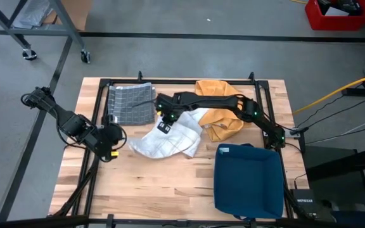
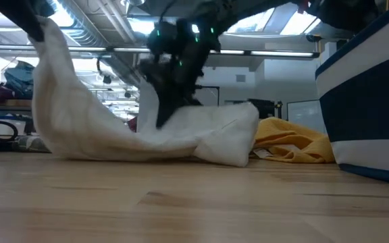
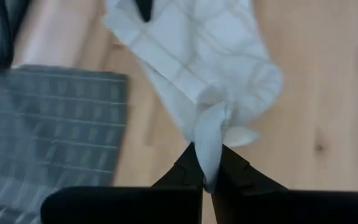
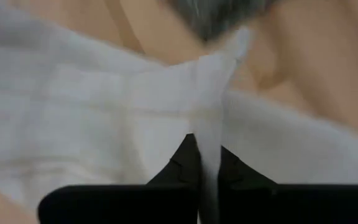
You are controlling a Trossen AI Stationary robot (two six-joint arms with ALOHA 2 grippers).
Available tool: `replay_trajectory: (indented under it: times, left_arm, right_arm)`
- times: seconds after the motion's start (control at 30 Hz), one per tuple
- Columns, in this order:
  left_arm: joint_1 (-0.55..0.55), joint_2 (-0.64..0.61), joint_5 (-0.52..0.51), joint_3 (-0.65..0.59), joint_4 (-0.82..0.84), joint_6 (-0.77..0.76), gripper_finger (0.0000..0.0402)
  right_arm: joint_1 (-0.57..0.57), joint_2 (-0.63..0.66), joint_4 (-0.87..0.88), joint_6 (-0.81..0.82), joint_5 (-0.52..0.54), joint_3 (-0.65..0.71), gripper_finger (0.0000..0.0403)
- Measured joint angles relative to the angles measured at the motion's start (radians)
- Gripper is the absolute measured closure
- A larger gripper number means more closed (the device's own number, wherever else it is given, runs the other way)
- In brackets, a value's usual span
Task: Fold towel
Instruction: Fold the white towel
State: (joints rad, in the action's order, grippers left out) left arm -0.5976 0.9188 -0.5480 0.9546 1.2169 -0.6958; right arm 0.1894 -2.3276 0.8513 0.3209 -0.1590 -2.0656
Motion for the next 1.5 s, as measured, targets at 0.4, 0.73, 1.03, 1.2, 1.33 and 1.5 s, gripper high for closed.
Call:
replay_trajectory:
  times: [0.4,0.73,1.03,1.2,1.33,1.5]
  left_arm:
    - [0.014,-0.001,-0.352,0.04,0.083,-0.026,0.0401]
    - [0.11,-0.006,-0.754,0.326,0.068,0.274,0.0401]
    - [0.225,-0.007,-0.91,0.585,-0.301,0.839,0.0401]
    - [0.275,-0.007,-0.883,0.65,-0.686,1.222,0.0401]
    - [0.309,-0.007,-0.77,0.654,-1.059,1.544,0.0401]
    - [0.339,0.001,-0.701,0.654,-1.437,1.881,0.0401]
  right_arm:
    - [0.006,0.168,0.113,-0.085,0.164,-0.237,0.0401]
    - [0.007,0.394,0.127,-0.083,0.406,-0.287,0.0401]
    - [0.008,0.526,-0.123,-0.101,0.463,-0.287,0.0402]
    - [0.008,0.562,-0.293,-0.167,0.455,-0.287,0.0402]
    - [0.008,0.581,-0.381,-0.215,0.461,-0.286,0.0402]
    - [0.008,0.587,-0.466,-0.282,0.473,-0.289,0.0402]
